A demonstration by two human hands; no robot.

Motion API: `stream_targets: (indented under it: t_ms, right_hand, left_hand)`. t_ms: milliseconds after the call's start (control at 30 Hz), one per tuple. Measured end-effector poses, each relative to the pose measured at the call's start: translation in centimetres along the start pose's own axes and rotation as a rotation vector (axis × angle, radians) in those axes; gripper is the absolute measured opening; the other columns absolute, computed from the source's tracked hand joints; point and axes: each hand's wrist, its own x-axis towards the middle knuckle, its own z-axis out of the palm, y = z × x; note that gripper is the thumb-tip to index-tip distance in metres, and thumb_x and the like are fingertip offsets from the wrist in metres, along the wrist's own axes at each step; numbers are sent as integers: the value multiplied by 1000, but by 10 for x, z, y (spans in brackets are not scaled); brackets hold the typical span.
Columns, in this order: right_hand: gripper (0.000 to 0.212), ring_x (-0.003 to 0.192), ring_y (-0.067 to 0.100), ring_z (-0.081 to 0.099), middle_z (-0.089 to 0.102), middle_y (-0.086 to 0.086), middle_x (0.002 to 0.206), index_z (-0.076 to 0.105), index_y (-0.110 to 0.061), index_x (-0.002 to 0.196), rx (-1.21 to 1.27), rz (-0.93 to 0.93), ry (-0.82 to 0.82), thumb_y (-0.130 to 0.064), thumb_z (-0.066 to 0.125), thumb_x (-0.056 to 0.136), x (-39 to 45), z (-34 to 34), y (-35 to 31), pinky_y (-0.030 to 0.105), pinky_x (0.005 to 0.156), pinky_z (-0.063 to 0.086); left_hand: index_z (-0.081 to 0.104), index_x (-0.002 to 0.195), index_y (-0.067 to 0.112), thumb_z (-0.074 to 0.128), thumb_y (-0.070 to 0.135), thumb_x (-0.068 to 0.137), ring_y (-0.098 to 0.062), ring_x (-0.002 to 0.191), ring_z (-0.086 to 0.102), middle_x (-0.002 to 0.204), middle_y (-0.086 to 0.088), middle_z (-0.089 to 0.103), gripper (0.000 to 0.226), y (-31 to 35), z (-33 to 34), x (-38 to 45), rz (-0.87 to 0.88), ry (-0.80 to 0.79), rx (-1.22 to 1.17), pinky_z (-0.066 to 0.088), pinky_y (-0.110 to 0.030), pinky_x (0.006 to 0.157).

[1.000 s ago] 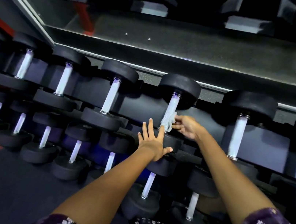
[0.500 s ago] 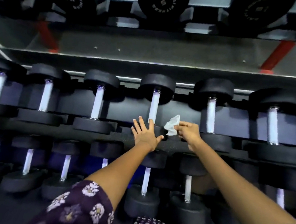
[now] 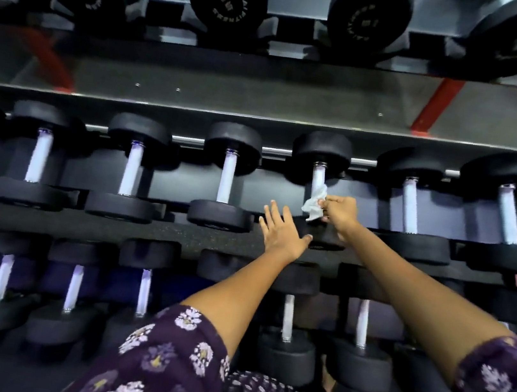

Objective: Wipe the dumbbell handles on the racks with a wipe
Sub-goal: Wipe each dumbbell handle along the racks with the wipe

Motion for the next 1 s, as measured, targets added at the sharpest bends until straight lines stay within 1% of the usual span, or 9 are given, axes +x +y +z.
stream_targets:
  t_ms: [67,133,200,300,400,567,767,867,1000]
  right_hand:
    - [11,63,17,40,43,8,65,53,-10,56,-129,-82,-36,-8,57,67,12,-11,4,31,54,33]
    - [19,61,12,35,37,11,63,49,-7,54,-282,-180,-60,-5,58,70,21,-23,1,29,54,28]
    - [17,67,9,51,51,20,64,61,7,63,-414,-259,-60,-1,58,78,25,-34,-1,30,58,35]
    - [28,103,28,61,67,21,108,68,4,105,-531,-376,-138,0,55,80,46,-46,5,29,85,41]
    - [36,108,30,58,63,13,119,65,-8,115,-642,-456,-247,-3,56,80,57,-41,17,32,90,45]
    - [23,98,23,65,70,18,103,72,-1,100,-653,-442,-433,-2,67,78,78,-30,29,17,73,43]
    - [20,95,27,65,70,20,98,74,-4,94,-743,-616,-328,-3,64,77,109,-23,3,28,83,46]
    - [18,91,30,65,70,20,91,74,-2,89,-907,-692,-519,-2,63,75,103,-22,12,30,76,49]
    - [19,95,22,65,71,16,97,73,-1,96,-835,-609,-501,-1,65,79,114,-27,1,0,60,34]
  left_hand:
    - [2,153,3,59,48,91,-33,147,-14,160,-18,-13,95,22,12,1,-67,17,-75,-6,-44,118]
    - [0,152,1,61,52,88,-32,148,-11,160,-18,-10,102,40,20,5,-147,45,-142,-5,-44,118]
    - [-2,151,-1,67,54,83,-32,148,-7,160,-18,-8,112,53,32,9,-216,61,-203,-3,-43,118]
    - [-11,150,-2,76,53,75,-32,148,-9,160,-18,-11,127,69,56,17,-264,107,-254,-2,-43,119]
    - [-16,149,-3,77,56,72,-33,148,-12,159,-19,-15,133,68,68,21,-273,153,-219,-3,-43,119]
    - [-16,149,-2,70,57,77,-34,147,-14,159,-20,-17,126,65,78,25,-231,166,-153,-4,-44,118]
    - [-23,149,13,42,56,96,-44,143,-19,154,-27,-24,94,71,93,18,-171,162,89,-5,-53,116]
    - [-28,142,25,37,53,99,-45,142,-21,152,-29,-26,83,69,93,16,-156,125,114,-6,-55,115]
    - [-18,151,23,44,51,97,-43,144,-17,155,-27,-22,87,74,89,17,-183,129,102,-1,-54,116]
